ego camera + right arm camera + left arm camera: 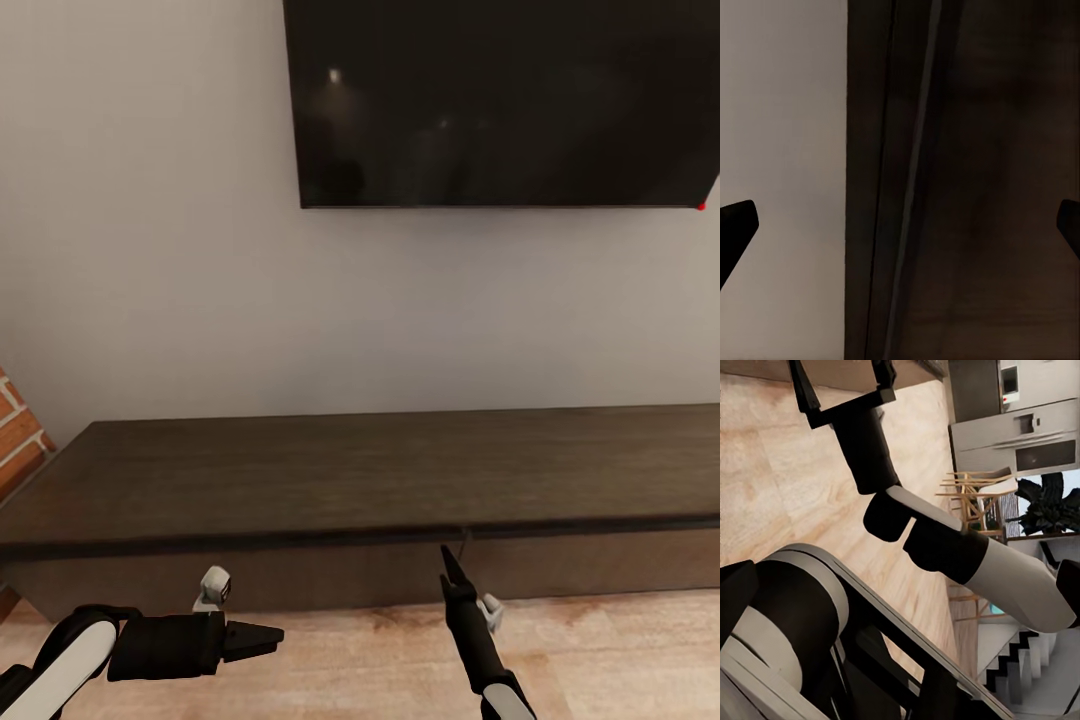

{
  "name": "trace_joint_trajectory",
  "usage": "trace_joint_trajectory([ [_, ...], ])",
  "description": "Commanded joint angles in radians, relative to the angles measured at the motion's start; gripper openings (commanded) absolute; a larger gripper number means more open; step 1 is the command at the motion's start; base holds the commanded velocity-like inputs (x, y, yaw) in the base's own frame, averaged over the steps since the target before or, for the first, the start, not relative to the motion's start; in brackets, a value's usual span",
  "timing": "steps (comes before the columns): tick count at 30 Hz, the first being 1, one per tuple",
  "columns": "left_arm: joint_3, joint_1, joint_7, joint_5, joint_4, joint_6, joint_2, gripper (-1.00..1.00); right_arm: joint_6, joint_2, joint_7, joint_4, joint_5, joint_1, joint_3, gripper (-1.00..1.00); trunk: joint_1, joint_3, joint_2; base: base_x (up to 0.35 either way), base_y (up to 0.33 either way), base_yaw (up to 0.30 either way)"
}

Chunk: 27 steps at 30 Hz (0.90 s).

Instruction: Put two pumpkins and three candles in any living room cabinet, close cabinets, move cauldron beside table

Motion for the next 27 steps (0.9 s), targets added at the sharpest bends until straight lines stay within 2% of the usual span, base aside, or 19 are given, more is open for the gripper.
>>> trace_joint_trajectory([
  [1,-0.001,-0.001,-0.002,0.001,0.0,0.003,0.001,1.0,-0.001,0.001,0.004,0.009,-0.001,-0.001,-0.002,1.0,0.0,-0.001,0.0,0.084,0.0,0.0],
  [27,-0.002,-0.001,-0.002,0.001,0.001,0.003,0.002,1.0,-0.002,0.002,0.004,0.032,0.001,-0.001,-0.002,1.0,0.0,-0.001,0.0,0.073,0.0,0.0],
])
